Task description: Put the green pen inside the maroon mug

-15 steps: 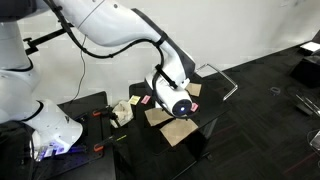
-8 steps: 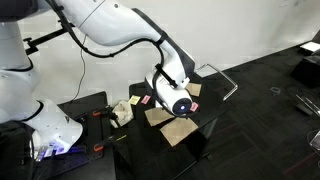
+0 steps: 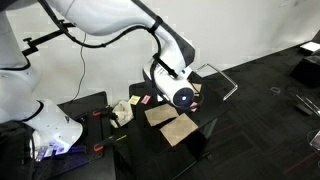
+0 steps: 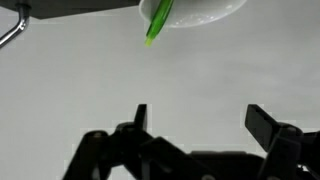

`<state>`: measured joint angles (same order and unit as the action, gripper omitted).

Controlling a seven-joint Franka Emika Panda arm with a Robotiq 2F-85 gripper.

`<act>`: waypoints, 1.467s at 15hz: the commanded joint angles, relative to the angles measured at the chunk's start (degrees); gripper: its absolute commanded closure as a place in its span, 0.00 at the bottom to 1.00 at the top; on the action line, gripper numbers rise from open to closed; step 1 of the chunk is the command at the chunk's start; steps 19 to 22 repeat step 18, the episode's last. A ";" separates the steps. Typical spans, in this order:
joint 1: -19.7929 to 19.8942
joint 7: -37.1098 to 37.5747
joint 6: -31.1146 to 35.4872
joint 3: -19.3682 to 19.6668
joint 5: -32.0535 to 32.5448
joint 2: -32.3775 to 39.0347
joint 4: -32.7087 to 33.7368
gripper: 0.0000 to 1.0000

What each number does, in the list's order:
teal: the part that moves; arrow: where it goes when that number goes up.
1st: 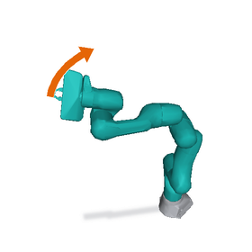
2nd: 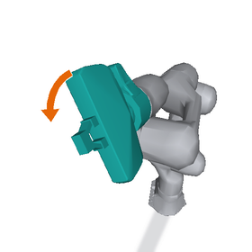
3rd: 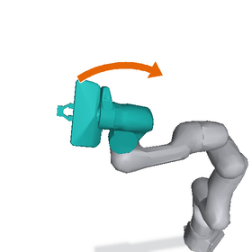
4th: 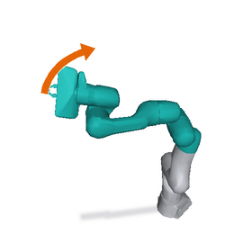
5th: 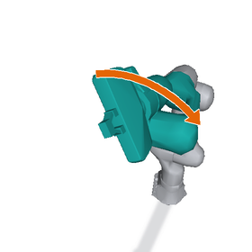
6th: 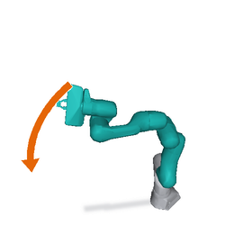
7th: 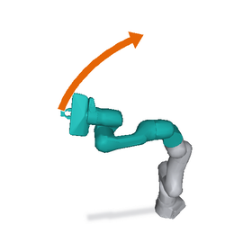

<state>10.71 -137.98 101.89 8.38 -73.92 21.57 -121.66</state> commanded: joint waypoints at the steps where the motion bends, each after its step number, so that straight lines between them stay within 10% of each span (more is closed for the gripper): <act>1: -0.73 1.72 1.10 0.58 0.78 -8.72 -4.26 0.00; 10: -1.14 4.44 0.10 0.20 4.78 -20.96 -8.27 0.00; 22: -1.14 3.32 -0.41 0.23 4.62 -19.59 -7.30 0.00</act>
